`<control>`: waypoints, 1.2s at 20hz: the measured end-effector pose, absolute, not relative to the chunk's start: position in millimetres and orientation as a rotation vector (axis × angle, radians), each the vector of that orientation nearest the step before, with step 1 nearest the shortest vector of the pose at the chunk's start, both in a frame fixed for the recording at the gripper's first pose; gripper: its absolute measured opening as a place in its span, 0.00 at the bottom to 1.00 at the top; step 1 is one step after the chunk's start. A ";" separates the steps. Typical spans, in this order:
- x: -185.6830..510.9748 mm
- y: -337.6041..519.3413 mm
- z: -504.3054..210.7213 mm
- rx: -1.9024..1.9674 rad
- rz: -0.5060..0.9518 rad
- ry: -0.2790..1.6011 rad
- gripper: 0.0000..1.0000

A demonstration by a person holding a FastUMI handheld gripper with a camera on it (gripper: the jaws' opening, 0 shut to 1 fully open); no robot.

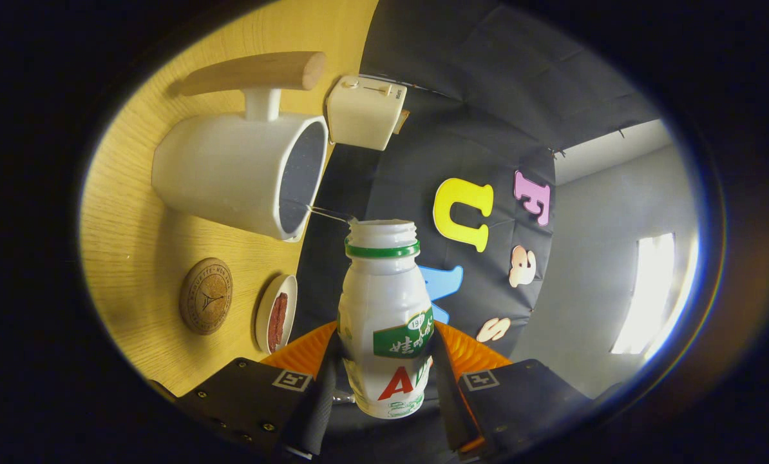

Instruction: Take the bottle from table, then pour the juice into the cup, finally place the bottle on the coaster

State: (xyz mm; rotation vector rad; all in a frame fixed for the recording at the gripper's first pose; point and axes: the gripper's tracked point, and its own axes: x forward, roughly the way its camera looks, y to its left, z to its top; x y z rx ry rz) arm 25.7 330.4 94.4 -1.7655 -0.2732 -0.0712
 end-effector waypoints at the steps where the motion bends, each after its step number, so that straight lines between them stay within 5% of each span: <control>1: 25.3 330.3 94.9 -1.768 -0.073 -0.274 0.70; 24: 21.3 337.0 98.0 -1.877 -0.089 -0.341 0.70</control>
